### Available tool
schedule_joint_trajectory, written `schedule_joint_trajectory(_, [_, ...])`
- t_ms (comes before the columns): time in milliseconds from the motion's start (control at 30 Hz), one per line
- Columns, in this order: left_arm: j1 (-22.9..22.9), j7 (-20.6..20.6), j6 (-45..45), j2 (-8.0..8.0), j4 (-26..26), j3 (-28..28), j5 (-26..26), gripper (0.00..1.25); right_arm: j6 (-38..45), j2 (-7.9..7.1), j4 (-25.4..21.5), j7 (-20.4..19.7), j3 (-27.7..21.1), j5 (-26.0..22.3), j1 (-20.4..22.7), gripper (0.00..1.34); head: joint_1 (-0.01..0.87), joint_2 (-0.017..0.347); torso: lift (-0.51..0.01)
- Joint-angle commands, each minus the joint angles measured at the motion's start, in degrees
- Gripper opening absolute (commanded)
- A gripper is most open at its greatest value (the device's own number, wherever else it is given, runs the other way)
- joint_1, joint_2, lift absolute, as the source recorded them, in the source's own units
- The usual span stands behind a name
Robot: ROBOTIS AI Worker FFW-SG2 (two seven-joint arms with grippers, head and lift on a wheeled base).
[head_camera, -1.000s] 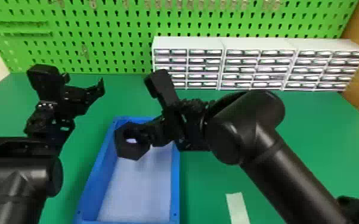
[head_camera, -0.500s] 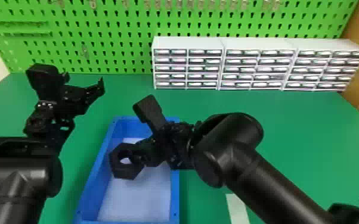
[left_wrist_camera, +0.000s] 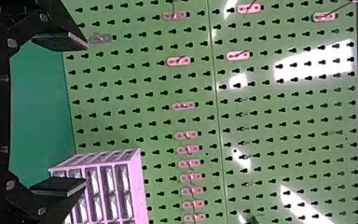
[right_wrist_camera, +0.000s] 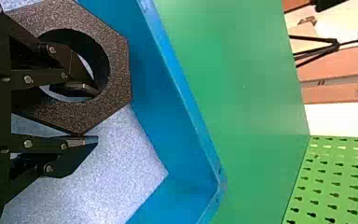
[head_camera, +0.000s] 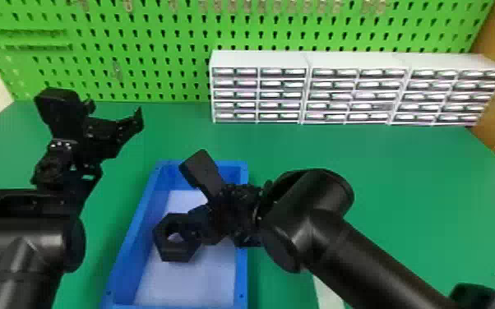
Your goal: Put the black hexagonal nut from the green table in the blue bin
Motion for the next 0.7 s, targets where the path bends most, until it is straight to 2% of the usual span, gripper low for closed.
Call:
schedule_joint_trajectory(0, [0.0,0.0,0.0,-0.04,0.0,0.0,0.0,1.01,-0.2,-0.14,0.2,0.0,0.2,0.6,-0.1,0.20,0.686,0.052,-0.097])
schedule_joint_trajectory(167, [0.0,0.1,0.0,0.04,-0.2,-0.1,0.0,1.01,-0.5,-0.22,0.2,0.0,0.3,1.3,-0.2,0.21,0.686,0.052,-0.097])
schedule_joint_trajectory(300, [0.0,0.0,0.0,-0.04,-0.2,0.0,-0.1,1.01,-0.9,-0.40,0.3,0.0,0.6,1.4,-0.2,0.31,0.686,0.052,-0.097])
schedule_joint_trajectory(400, [0.0,0.0,0.0,0.04,-0.3,-0.1,-0.1,1.01,-1.3,-0.49,0.4,0.0,0.8,1.4,-0.2,0.44,0.686,0.052,-0.097])
schedule_joint_trajectory(500, [0.0,0.0,0.0,0.04,-0.3,0.0,-0.2,1.01,-1.5,-0.49,0.4,0.0,0.9,1.4,-0.3,0.48,0.686,0.052,-0.097])
schedule_joint_trajectory(533, [0.0,0.0,0.0,0.04,-0.3,0.0,-0.3,1.01,-1.7,-0.49,0.4,0.0,0.9,1.4,-0.2,0.51,0.686,0.052,-0.097])
schedule_joint_trajectory(600, [0.0,0.0,0.0,0.04,-0.3,0.0,-0.2,1.01,-1.8,-0.57,0.5,0.0,1.0,1.4,-0.2,0.68,0.686,0.052,-0.097])
schedule_joint_trajectory(667, [0.0,0.0,0.0,0.04,-0.3,0.0,-0.3,1.01,-1.9,-0.57,0.5,0.1,1.1,1.4,-0.3,0.79,0.686,0.052,-0.097])
